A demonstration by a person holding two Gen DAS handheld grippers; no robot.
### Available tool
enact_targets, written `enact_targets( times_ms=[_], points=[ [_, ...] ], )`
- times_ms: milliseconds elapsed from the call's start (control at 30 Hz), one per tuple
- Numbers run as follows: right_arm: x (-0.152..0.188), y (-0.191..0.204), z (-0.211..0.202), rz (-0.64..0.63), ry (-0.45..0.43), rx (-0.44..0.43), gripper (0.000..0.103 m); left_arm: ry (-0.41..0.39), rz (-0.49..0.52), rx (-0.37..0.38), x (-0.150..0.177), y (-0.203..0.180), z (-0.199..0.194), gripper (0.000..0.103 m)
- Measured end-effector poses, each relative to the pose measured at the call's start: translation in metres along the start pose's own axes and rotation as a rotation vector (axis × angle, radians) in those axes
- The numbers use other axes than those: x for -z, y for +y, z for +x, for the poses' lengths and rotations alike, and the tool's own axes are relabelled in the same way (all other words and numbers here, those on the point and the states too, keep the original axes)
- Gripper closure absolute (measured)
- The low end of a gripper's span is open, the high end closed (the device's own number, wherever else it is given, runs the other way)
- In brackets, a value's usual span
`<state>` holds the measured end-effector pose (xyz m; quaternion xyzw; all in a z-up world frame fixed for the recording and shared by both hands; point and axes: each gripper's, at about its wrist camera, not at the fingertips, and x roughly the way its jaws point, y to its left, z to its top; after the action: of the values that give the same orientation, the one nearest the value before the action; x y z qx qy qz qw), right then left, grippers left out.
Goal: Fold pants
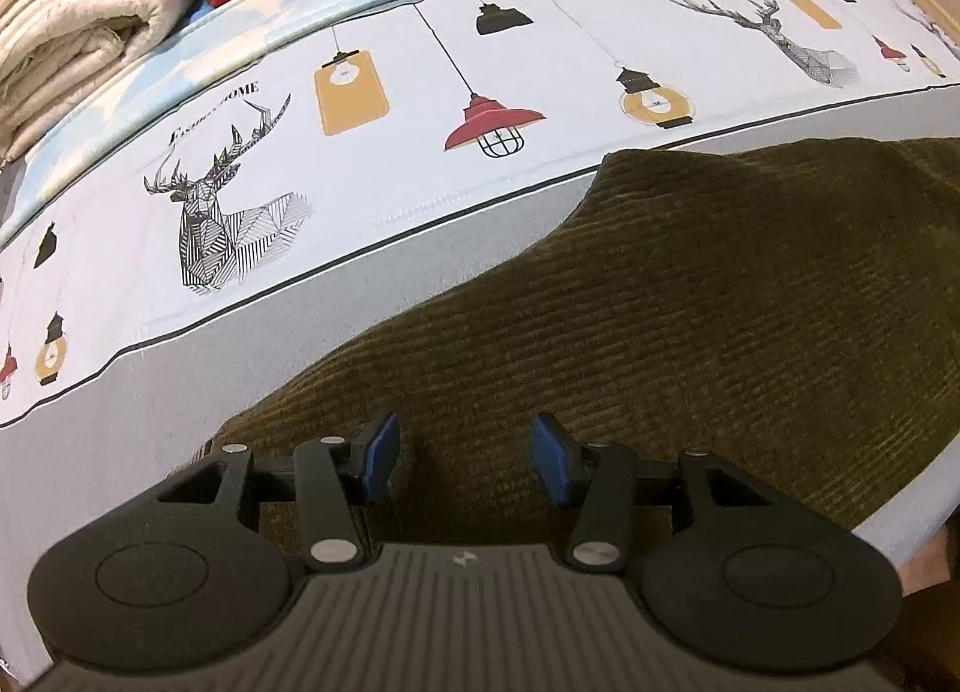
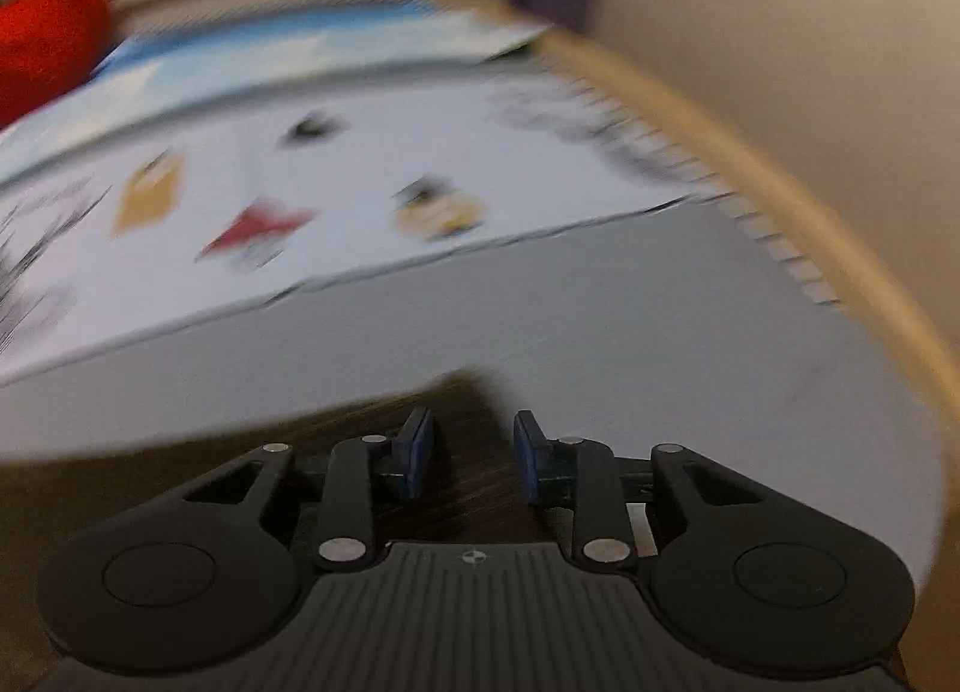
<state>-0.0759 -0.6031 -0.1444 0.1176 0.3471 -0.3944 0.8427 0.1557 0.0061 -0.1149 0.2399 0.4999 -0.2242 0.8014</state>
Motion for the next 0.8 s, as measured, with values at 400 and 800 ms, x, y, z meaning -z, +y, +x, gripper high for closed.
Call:
enact_targets(
  times_ms=[400, 800],
  points=[
    [0.005, -0.022, 0.028, 0.125, 0.028, -0.192, 0.074, 0.015, 0.017, -0.009, -0.004, -0.005, 0.006, 0.046],
    [0.000, -0.072, 0.018, 0.454, 0.035, 0.003, 0.099, -0.005, 0.001, 0.011, -0.004, 0.003, 0.002, 0.046]
  ],
)
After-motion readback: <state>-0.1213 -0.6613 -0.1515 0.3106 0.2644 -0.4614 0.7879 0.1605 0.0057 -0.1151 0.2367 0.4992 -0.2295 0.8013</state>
